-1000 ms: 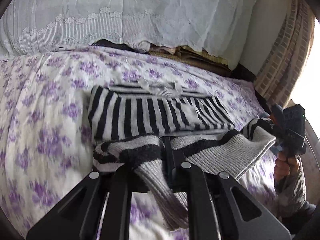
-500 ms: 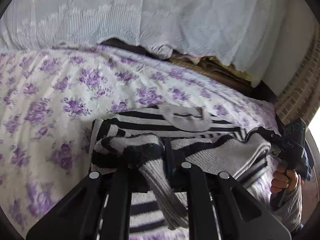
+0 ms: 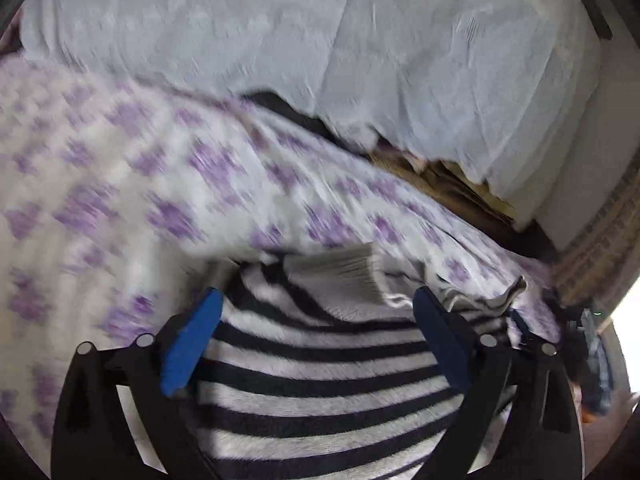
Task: Fold small clothes
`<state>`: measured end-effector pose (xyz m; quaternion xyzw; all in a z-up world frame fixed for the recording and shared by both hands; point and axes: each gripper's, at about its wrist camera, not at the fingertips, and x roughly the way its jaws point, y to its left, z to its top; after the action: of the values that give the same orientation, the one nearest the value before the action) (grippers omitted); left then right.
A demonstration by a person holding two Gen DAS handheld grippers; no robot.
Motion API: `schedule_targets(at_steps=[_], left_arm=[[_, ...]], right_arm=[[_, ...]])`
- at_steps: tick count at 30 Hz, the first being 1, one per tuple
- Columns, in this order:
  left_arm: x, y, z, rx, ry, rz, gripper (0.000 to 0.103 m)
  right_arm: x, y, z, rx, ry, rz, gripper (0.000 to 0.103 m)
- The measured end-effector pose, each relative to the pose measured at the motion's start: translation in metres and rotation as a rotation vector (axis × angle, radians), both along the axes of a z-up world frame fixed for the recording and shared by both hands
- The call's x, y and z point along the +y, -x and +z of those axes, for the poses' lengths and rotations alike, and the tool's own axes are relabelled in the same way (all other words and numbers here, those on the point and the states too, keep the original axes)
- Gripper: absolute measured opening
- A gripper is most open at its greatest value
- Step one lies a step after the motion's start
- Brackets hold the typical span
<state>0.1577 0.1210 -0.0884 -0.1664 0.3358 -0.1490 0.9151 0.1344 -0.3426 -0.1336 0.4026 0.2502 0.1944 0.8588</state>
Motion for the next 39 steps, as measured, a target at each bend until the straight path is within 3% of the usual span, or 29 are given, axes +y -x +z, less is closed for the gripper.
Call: schedule_targets(at_steps=[5, 11, 14, 16, 18, 20, 21, 23, 28, 32, 34, 35, 36, 37, 39], left_arm=[[-0.022, 0.002, -0.003, 0.012, -0.114, -0.053, 0.094], [-0.079, 0.002, -0.017, -0.018, -0.389, -0.134, 0.094], [-0.107, -0.013, -0.019, -0.041, -0.572, -0.1, 0.098], [-0.11, -0.039, -0.023, 0.022, -0.61, -0.045, 0.098], [-0.099, -0.069, -0.033, 0.135, -0.584, 0.03, 0.098], [-0.073, -0.094, -0.049, 0.285, -0.478, 0.082, 0.098], [-0.058, -0.101, -0.059, 0.343, -0.378, 0.068, 0.098], [-0.042, -0.097, -0.067, 0.347, -0.264, 0.048, 0.098], [-0.058, -0.06, -0.04, 0.172, -0.297, 0.036, 0.098], [-0.09, -0.048, -0.019, 0.076, -0.358, -0.019, 0.098], [-0.096, -0.061, -0.035, 0.125, -0.42, 0.005, 0.099], [-0.096, -0.071, -0.049, 0.182, -0.453, 0.025, 0.099], [-0.089, -0.083, -0.072, 0.271, -0.455, 0.039, 0.099], [-0.083, -0.082, -0.075, 0.271, -0.405, 0.034, 0.099], [-0.077, -0.078, -0.066, 0.253, -0.37, 0.029, 0.099]], right_arm=[[0.005, 0.009, 0.013, -0.016, 0.106, -0.032, 0.077], [0.056, 0.007, 0.026, -0.037, 0.301, 0.064, 0.072], [0.094, -0.01, 0.027, -0.004, 0.44, 0.138, 0.072], [0.108, -0.037, 0.021, 0.073, 0.496, 0.141, 0.072], [0.094, -0.069, 0.006, 0.145, 0.401, 0.062, 0.072], [0.066, -0.08, -0.016, 0.215, 0.253, -0.059, 0.075], [0.051, -0.078, -0.028, 0.223, 0.165, -0.101, 0.074], [0.04, -0.068, -0.036, 0.151, 0.077, -0.074, 0.073], [0.064, -0.043, 0.003, 0.024, 0.231, -0.077, 0.076], [0.123, -0.043, 0.018, -0.048, 0.226, 0.166, 0.078], [0.14, -0.053, 0.004, 0.003, 0.245, 0.224, 0.08], [0.143, -0.059, -0.01, 0.054, 0.26, 0.235, 0.08], [0.142, -0.072, -0.035, 0.148, 0.26, 0.243, 0.074], [0.139, -0.076, -0.046, 0.173, 0.246, 0.248, 0.068], [0.134, -0.072, -0.039, 0.152, 0.228, 0.236, 0.072]])
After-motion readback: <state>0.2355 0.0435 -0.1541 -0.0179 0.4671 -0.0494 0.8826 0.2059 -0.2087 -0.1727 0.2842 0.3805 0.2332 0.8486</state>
